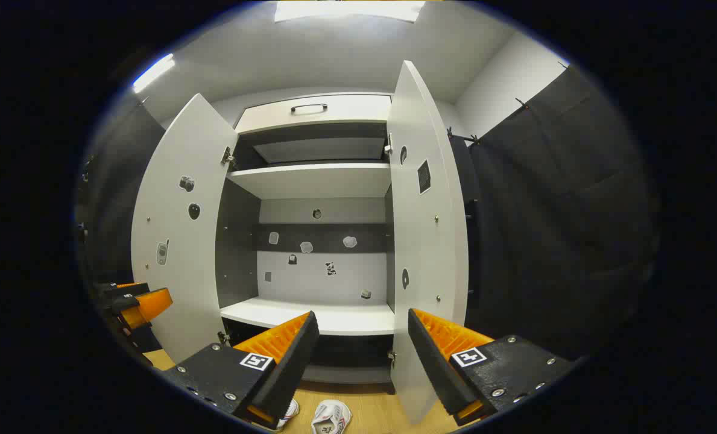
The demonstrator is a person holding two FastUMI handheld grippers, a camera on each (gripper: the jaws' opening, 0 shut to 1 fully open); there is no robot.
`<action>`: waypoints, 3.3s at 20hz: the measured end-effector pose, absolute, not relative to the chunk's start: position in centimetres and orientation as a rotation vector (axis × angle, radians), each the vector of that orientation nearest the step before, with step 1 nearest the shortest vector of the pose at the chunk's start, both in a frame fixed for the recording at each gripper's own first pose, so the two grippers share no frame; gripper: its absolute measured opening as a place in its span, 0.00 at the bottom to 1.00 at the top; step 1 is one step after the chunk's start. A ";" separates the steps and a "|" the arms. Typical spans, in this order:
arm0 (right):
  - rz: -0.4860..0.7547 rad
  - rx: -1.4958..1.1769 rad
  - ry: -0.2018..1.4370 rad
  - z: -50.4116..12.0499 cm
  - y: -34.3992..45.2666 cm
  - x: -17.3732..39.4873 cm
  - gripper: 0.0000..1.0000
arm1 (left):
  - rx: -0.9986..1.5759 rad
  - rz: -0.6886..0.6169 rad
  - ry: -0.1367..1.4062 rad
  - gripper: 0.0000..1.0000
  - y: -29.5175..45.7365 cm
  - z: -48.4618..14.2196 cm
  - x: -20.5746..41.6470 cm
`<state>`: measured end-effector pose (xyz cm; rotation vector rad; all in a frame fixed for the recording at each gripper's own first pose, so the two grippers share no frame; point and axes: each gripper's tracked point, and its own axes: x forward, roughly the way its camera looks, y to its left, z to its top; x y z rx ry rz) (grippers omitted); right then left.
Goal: Grab one shoe with the right hand and put it into the shoe cabinet, grab the other shoe with the left hand and put it into the shoe cabinet; then close the right door with the right hand and the left door with the left hand.
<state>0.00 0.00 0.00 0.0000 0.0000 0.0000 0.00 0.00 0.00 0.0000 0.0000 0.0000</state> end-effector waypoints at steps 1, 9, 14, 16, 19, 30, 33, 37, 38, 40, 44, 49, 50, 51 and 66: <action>-0.001 -0.006 -0.002 0.1 0.0 0.0 0.92 | -0.001 -0.001 0.000 0.96 -0.1 0.0 0.0; -0.001 -0.005 -0.019 0.7 0.0 0.0 0.92 | 0.004 0.000 -0.002 0.96 -0.3 0.0 -0.1; 0.014 -0.006 -0.014 0.5 0.6 0.2 0.92 | 0.007 -0.001 -0.002 0.96 -0.3 0.0 -0.2; 0.025 -0.008 -0.013 0.5 1.2 0.4 0.92 | 0.010 0.004 -0.004 0.96 -0.2 0.1 -0.3; 0.050 -0.026 0.011 -0.9 2.3 1.2 0.92 | 0.004 0.009 -0.006 0.96 -0.1 0.2 -0.5; 0.121 -0.099 0.402 -24.3 5.6 2.2 0.93 | -0.002 0.033 0.003 0.96 0.6 -0.6 -1.6; 0.115 -0.109 0.574 -32.7 5.1 0.1 0.92 | -0.012 0.040 0.015 0.96 0.9 -1.1 -1.9; 0.132 -0.163 0.728 -39.8 4.5 -2.1 0.90 | -0.014 0.054 0.028 0.96 1.4 -1.6 -2.0; 0.134 -0.183 0.756 -41.3 4.3 -2.1 0.89 | -0.014 0.056 0.031 0.96 1.6 -1.7 -2.0; 0.139 -0.195 0.796 -43.5 4.2 -1.5 0.87 | -0.014 0.061 0.037 0.96 1.7 -1.8 -2.2; 0.183 -0.174 0.753 -45.3 4.9 1.7 0.72 | -0.025 0.067 0.045 0.96 1.9 -2.1 -2.5; 0.198 -0.140 0.805 -47.8 5.5 2.4 0.59 | -0.025 0.073 0.063 0.96 1.9 -2.6 -2.8; 0.183 -0.161 0.794 -47.8 4.9 2.7 0.51 | -0.024 0.076 0.068 0.96 1.9 -2.7 -2.9; 0.155 -0.186 0.774 -47.4 4.4 2.9 0.43 | -0.026 0.077 0.073 0.96 1.9 -2.8 -3.0; 0.111 -0.125 0.381 -20.0 6.2 4.3 0.01 | -0.087 -0.050 0.070 0.99 -1.6 -4.2 -1.8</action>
